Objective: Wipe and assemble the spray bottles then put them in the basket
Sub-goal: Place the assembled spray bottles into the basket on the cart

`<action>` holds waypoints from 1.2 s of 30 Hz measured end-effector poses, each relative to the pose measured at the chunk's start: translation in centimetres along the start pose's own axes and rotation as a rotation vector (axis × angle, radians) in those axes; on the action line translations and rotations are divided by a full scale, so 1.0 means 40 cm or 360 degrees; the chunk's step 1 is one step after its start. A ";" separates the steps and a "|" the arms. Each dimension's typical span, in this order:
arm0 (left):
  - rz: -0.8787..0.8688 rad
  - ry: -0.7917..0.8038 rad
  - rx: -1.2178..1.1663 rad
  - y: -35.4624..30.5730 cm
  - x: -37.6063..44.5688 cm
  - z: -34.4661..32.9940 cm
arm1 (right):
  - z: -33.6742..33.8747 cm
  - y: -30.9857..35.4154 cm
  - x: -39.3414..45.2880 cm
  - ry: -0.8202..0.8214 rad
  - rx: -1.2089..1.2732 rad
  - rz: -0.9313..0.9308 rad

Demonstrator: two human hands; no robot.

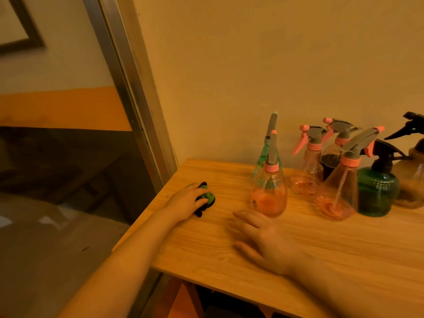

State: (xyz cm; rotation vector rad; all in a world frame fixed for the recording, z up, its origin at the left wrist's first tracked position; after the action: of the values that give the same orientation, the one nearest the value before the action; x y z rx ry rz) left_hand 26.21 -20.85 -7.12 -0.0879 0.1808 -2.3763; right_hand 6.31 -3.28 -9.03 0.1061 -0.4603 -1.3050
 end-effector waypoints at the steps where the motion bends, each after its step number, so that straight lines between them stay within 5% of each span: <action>1: 0.0008 0.0008 0.0005 0.008 0.011 -0.001 | -0.006 0.003 0.011 0.0021 -0.0003 0.0002; 22: 0.0247 -0.0006 0.0036 0.130 -0.015 0.026 | -0.034 -0.005 0.048 0.0162 0.0037 -0.0089; 36: -0.0100 0.0110 -0.0006 -0.065 -0.320 0.010 | -0.021 0.018 0.046 0.0144 0.0006 -0.0132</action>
State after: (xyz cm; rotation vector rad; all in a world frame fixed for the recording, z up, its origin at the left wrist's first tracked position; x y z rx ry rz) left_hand 33.78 -10.19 -6.45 -0.0135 0.2180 -2.4432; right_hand 7.63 -4.97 -9.05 0.1879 -0.3844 -1.3746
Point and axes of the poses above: each hand's wrist, its own x-axis towards the middle knuckle, its own z-axis out of the back of the hand, y = z × x, the point moved 1 cm from there along x, towards the middle knuckle, and after that the axes turned 11 degrees about -z, right-handed, at the moved point
